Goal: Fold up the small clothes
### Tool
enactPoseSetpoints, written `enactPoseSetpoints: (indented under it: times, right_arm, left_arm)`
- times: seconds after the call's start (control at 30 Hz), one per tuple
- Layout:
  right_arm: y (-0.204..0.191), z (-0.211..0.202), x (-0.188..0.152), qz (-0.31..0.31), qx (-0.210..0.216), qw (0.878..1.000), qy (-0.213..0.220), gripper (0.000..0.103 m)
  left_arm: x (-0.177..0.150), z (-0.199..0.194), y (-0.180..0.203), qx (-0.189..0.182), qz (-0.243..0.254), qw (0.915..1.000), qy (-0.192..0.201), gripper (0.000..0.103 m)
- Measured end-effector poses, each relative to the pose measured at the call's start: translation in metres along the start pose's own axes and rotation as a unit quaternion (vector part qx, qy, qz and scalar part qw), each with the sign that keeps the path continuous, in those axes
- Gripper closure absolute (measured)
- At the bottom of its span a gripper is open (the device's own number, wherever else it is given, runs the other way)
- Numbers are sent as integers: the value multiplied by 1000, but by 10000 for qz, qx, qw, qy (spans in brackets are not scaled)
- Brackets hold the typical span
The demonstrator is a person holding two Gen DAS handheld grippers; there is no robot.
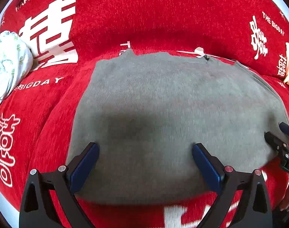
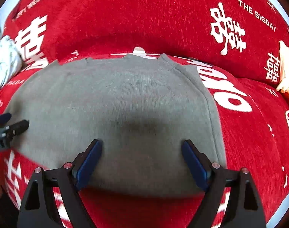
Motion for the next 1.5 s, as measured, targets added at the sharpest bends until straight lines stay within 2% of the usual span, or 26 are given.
enactPoseSetpoints:
  times: [0.23, 0.5, 0.57, 0.63, 0.7, 0.83, 0.93, 1.0, 1.07, 1.17, 1.23, 1.33, 1.37, 1.4, 1.43, 1.47, 1.5]
  right_arm:
    - [4, -14, -24, -27, 12, 9996, 274, 14]
    - [3, -17, -33, -6, -61, 9996, 281, 14]
    - [3, -18, -35, -28, -83, 9996, 263, 12]
    - [2, -15, -38, -85, -129, 9997, 195, 3]
    - [-1, -12, -42, -205, -223, 9995, 122, 1]
    - [-4, -21, -48, -109, -100, 9999, 46, 1]
    - [-6, -29, -47, -48, -66, 9999, 104, 1]
    - [-9, -35, -41, -1, -17, 9999, 166, 1]
    - [-15, -42, -33, 43, 83, 9996, 262, 1]
    - [-26, -47, -22, -10, 183, 9992, 341, 1]
    - [-38, -48, -15, -120, 229, 9990, 371, 1]
    - [-50, -47, -11, -245, 236, 9988, 363, 1]
    - [-53, -46, -9, -290, 236, 9987, 354, 1]
    - [-55, -46, -8, -316, 229, 9986, 352, 1]
    - [-58, -46, -6, -345, 221, 9985, 350, 1]
    - [-60, -45, -2, -385, 207, 9985, 343, 1]
    - [-62, -44, 2, -407, 198, 9984, 337, 1]
  left_arm:
    - [-16, -8, -3, -12, -13, 10000, 90, 3]
    - [-23, -11, -5, -22, -12, 9999, 97, 3]
    - [-24, -12, -5, -30, -8, 10000, 93, 3]
    - [-25, -12, -5, -37, -5, 10000, 81, 3]
    - [-26, -14, -6, -35, -24, 10000, 32, 3]
    - [-39, -35, -22, -417, -400, 9982, 129, 3]
    - [-57, -36, -50, -589, -873, 9944, 48, 3]
    - [-68, -28, -70, -953, -1285, 9870, -131, 3]
    - [-69, -33, -77, -1313, -1477, 9803, -8, 3]
    - [-63, -34, -69, -1934, -1543, 9689, -24, 3]
    - [-55, -32, -60, -2401, -1557, 9582, -9, 3]
    - [-40, -28, -59, -2708, -1681, 9478, 129, 4]
    - [-35, -27, -60, -2853, -1742, 9423, 163, 13]
    - [-31, -25, -61, -3051, -1825, 9345, 176, 31]
    - [-28, -21, -62, -3243, -1898, 9267, 119, 41]
    - [-26, -14, -63, -3399, -1979, 9194, 25, 58]
    - [-25, -7, -64, -3481, -2051, 9147, -36, 68]
Point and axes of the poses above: each gripper's, at about its wrist camera, not at the fingertips, and z roughly the way its jaws point, y to its right, x to its top, the point moved 8 cm from there along z, roughly the way its jaws point, and after that the axes turned 12 degrees about -y, right-handed, at the moved point
